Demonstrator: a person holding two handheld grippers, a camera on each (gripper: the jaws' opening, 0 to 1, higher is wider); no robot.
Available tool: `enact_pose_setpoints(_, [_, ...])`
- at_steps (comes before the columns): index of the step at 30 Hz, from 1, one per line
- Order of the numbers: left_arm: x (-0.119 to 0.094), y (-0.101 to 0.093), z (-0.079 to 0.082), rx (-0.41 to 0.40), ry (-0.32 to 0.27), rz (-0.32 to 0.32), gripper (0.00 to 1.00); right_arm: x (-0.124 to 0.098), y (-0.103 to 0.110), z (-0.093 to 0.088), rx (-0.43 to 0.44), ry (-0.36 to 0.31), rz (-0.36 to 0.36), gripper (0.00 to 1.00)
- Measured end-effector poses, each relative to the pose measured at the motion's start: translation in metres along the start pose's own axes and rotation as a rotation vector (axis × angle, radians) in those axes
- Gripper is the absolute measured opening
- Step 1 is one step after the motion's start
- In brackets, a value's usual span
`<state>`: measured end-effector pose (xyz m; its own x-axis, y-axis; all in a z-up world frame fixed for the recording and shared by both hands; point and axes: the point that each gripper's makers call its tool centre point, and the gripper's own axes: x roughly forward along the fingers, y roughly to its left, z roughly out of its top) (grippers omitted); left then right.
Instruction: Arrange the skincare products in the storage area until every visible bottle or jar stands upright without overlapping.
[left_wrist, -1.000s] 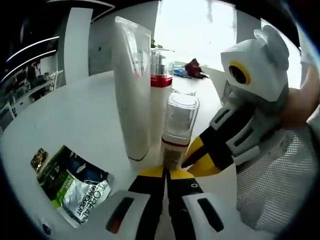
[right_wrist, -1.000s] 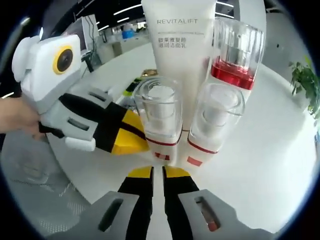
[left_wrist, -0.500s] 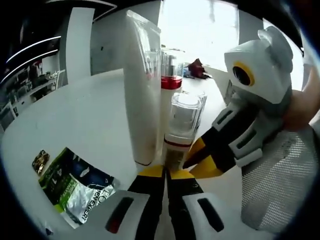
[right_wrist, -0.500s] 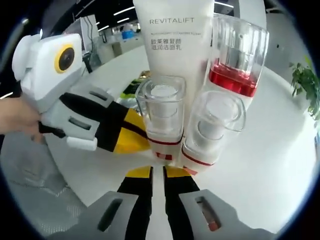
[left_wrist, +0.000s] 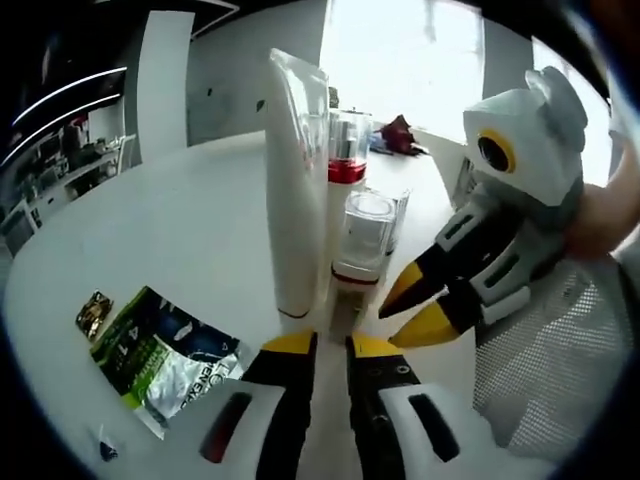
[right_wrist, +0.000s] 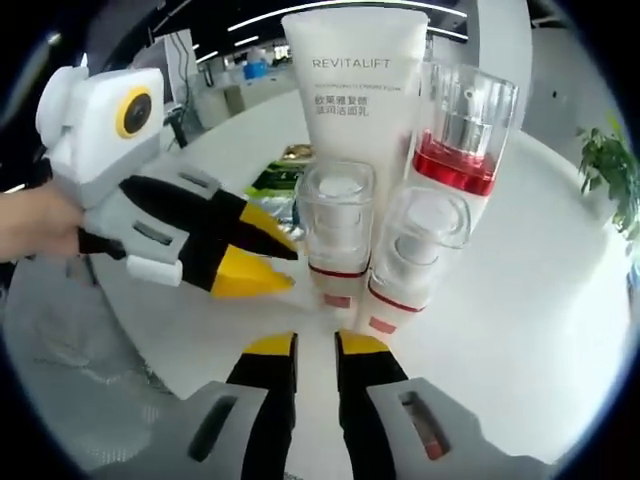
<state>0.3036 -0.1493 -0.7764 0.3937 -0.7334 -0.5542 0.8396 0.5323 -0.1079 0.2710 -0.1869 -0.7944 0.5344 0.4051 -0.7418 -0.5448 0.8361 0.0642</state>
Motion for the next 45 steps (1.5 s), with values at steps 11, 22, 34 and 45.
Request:
enact_pose_setpoints(11, [-0.045,0.009,-0.010,-0.140,-0.046,0.074,0.30,-0.021,0.015,0.006,0.020,-0.038,0.038,0.30])
enact_pose_setpoints(22, [-0.095,0.007,-0.026,-0.237,-0.077,0.119,0.45,-0.039,0.023,0.006,0.039,-0.046,0.059,0.46])
enact_pose_setpoints(34, [-0.145,0.006,-0.044,-0.345,-0.106,0.201,0.68,-0.056,0.030,0.010,0.009,-0.067,0.067,0.58])
enact_pose_setpoints(45, [-0.188,0.014,-0.042,-0.413,-0.168,0.270,0.80,-0.072,0.025,0.008,0.019,-0.110,0.092,0.65])
